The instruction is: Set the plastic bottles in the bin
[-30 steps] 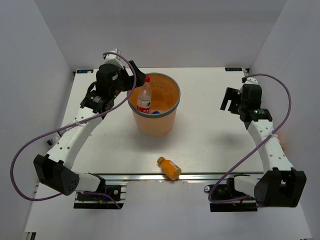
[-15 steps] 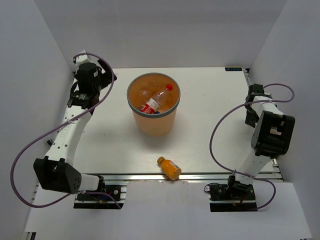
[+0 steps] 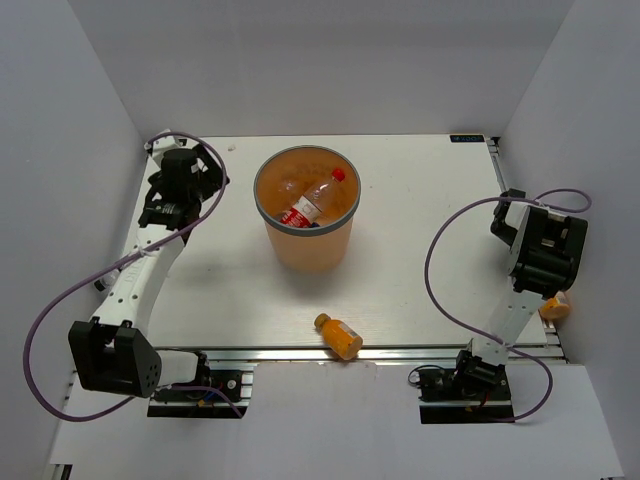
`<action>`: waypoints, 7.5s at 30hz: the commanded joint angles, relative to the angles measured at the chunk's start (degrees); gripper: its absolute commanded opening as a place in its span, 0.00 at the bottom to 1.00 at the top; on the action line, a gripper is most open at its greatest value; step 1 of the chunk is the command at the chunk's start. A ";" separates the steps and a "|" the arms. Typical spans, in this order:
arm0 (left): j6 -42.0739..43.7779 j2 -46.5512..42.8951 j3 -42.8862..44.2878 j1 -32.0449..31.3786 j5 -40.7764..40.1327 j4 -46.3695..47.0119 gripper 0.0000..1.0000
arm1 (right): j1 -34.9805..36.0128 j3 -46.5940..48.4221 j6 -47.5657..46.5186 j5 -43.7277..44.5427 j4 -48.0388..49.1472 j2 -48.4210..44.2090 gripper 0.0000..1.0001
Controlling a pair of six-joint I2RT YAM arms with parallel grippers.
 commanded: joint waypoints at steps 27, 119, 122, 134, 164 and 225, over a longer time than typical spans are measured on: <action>-3.32 -2.05 1.22 3.75 -10.35 1.87 0.98 | -7.77 -5.27 20.46 -7.89 -9.70 3.69 0.54; -18.79 -8.83 -9.32 6.30 -20.99 -11.40 0.98 | 57.79 32.09 2.26 -90.95 31.44 -21.12 0.24; -19.92 -7.77 -9.67 6.91 -21.68 -13.06 0.98 | 58.76 33.93 2.26 -91.03 28.99 -17.59 0.39; -19.32 -4.34 -10.20 18.58 -17.39 -14.22 0.98 | 59.03 33.85 -0.10 -82.69 24.58 -20.83 0.89; -40.94 23.77 -7.92 37.94 -7.19 -7.71 0.98 | 50.50 9.15 -8.90 -54.82 21.41 -46.68 0.89; -3.84 -7.94 2.57 -5.32 -5.18 0.73 0.98 | 87.96 -27.50 27.13 -41.21 9.21 -41.02 0.47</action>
